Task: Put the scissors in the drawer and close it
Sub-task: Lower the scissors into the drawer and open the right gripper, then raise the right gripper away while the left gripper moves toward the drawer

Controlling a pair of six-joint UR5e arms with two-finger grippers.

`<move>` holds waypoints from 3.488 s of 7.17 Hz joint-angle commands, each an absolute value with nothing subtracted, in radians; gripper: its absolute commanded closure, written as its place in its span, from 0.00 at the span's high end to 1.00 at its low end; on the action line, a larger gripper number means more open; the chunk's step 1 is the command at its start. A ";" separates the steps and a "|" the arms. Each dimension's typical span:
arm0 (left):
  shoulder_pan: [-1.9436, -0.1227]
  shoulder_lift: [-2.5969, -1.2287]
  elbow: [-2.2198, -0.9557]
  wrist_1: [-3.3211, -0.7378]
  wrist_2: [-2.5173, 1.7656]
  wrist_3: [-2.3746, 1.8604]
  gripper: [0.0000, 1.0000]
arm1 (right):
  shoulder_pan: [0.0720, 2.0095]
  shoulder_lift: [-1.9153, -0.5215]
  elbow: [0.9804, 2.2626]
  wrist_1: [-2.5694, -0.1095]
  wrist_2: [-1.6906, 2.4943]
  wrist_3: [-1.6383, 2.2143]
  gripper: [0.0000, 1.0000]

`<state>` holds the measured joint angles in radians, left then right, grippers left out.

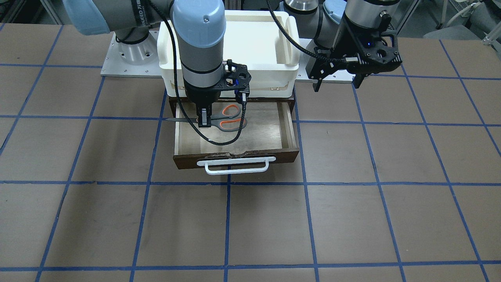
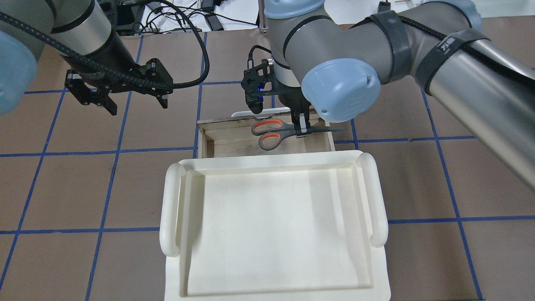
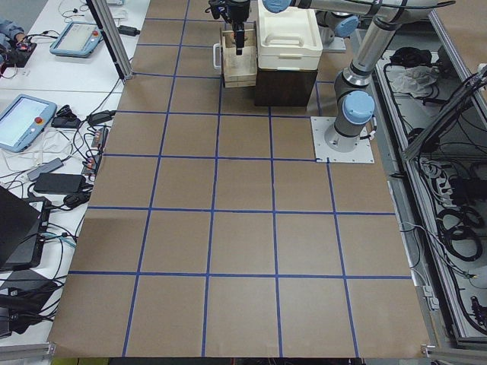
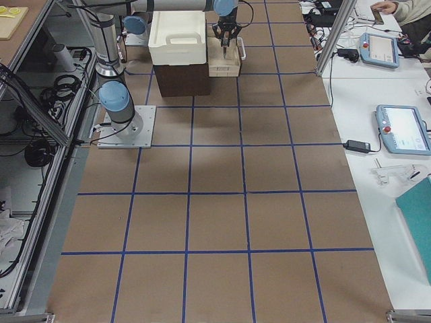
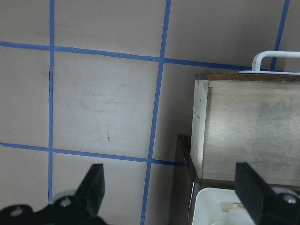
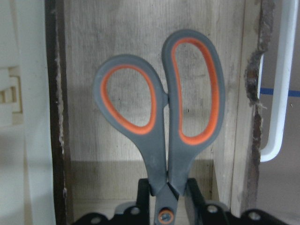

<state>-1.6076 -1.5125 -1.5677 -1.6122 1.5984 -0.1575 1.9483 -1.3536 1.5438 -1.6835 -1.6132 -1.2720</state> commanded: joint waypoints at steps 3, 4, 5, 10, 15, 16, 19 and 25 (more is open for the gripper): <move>-1.608 -1.513 -1.568 -1.612 1.598 -0.158 1.00 | 1.999 -1.292 1.545 -1.729 -1.586 -1.185 0.00; -1.608 -1.513 -1.568 -1.612 1.598 -0.158 1.00 | 1.999 -1.286 1.545 -1.753 -1.582 -1.184 0.00; -1.608 -1.513 -1.568 -1.612 1.598 -0.158 1.00 | 1.999 -1.276 1.545 -1.753 -1.578 -1.183 0.00; -1.608 -1.513 -1.568 -1.612 1.598 -0.158 1.00 | 1.999 -1.258 1.546 -1.755 -1.517 -1.100 0.84; -1.608 -1.516 -1.568 -1.611 1.597 -0.167 1.00 | 1.855 -1.416 1.526 -1.744 -1.546 -0.660 1.00; -1.611 -1.547 -1.563 -1.573 1.598 -0.184 1.00 | 1.771 -1.422 1.526 -1.743 -1.546 -0.599 1.00; -1.690 -1.635 -1.548 -1.369 1.595 -0.349 1.00 | 1.619 -1.430 1.528 -1.743 -1.545 -0.149 1.00; -1.853 -1.891 -1.493 -1.121 1.647 -0.434 1.00 | 1.594 -1.522 1.539 -1.706 -1.557 -0.025 1.00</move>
<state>-1.8331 -1.8407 -1.5251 -1.1340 1.6376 -0.4327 1.5984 -1.5081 1.5375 -1.7051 -1.5652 -0.0231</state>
